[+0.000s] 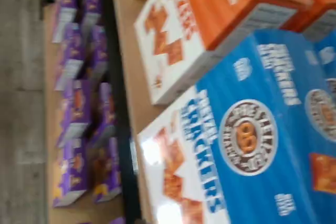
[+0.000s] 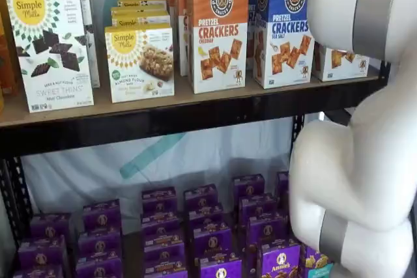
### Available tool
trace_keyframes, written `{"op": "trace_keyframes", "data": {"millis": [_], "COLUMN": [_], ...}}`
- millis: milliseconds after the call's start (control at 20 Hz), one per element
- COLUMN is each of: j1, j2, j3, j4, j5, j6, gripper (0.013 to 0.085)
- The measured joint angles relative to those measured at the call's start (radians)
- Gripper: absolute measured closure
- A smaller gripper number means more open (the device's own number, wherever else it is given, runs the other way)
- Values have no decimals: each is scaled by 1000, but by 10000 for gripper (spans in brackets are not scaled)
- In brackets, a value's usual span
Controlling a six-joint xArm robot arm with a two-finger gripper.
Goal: Retrieve the yellow and white box located on the top shelf, the sixth one from the left
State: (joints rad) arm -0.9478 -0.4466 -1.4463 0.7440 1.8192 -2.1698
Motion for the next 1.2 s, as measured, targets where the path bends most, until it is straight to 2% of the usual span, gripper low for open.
{"op": "trace_keyframes", "data": {"millis": [100,200,350,450,700,1200], "j1": [9,36,87,120,165,223], "j2": [-18,-34,-24,-1,58,140], "j3": [31,59,57,32,-22,-106], "j4": [37,42,4,-52,-140,-250], "j5": [-72,-156,-252,-286,-311,-306], "j6": [5,-2,-16,-27,-34,-18], "gripper": [130,130,130,130,130,130]}}
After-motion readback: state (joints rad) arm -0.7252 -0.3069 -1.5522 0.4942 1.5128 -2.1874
